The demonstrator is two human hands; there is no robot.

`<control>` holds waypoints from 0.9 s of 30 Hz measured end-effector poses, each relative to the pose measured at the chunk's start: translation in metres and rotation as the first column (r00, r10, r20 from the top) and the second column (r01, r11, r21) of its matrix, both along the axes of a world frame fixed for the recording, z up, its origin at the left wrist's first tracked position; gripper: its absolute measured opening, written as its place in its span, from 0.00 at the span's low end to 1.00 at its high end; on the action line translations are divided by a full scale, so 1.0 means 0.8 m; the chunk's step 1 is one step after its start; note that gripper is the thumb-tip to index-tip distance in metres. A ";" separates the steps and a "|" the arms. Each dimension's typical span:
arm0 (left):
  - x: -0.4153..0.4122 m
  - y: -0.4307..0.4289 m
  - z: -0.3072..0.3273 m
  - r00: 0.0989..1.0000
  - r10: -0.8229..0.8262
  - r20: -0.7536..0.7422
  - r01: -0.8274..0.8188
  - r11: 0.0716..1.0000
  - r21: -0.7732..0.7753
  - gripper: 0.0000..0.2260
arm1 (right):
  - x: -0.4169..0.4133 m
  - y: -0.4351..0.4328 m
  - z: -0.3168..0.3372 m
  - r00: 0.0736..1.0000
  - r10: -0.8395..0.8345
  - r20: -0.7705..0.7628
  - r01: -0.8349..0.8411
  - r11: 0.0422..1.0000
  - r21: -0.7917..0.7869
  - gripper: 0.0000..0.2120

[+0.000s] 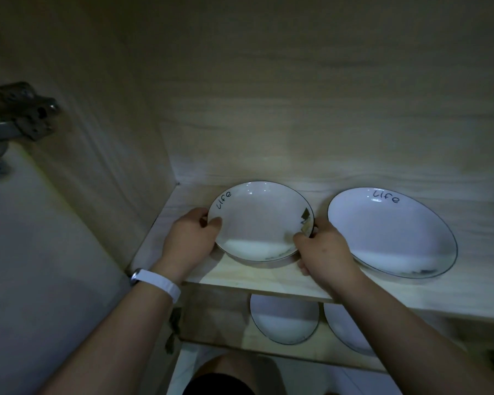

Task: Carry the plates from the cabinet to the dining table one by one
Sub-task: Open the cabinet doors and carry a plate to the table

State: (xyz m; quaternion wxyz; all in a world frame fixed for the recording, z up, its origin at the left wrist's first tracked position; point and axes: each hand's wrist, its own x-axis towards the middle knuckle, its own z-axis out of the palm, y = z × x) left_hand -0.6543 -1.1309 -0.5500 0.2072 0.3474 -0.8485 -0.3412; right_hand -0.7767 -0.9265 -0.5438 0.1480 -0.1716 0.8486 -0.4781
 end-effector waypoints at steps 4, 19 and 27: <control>-0.001 0.000 -0.004 1.000 0.013 0.010 -0.013 1.000 0.010 0.16 | 0.001 -0.005 0.002 0.990 -0.022 0.136 0.033 0.996 -0.080 0.06; 0.000 0.011 0.004 0.967 0.063 -0.245 0.006 0.962 0.272 0.14 | 0.019 -0.005 0.012 0.977 -0.024 0.212 0.079 0.963 -0.259 0.06; 0.011 0.041 0.042 0.929 0.116 -0.351 0.092 0.847 0.524 0.16 | 0.035 0.016 0.042 0.979 0.009 0.204 0.046 0.964 -0.261 0.06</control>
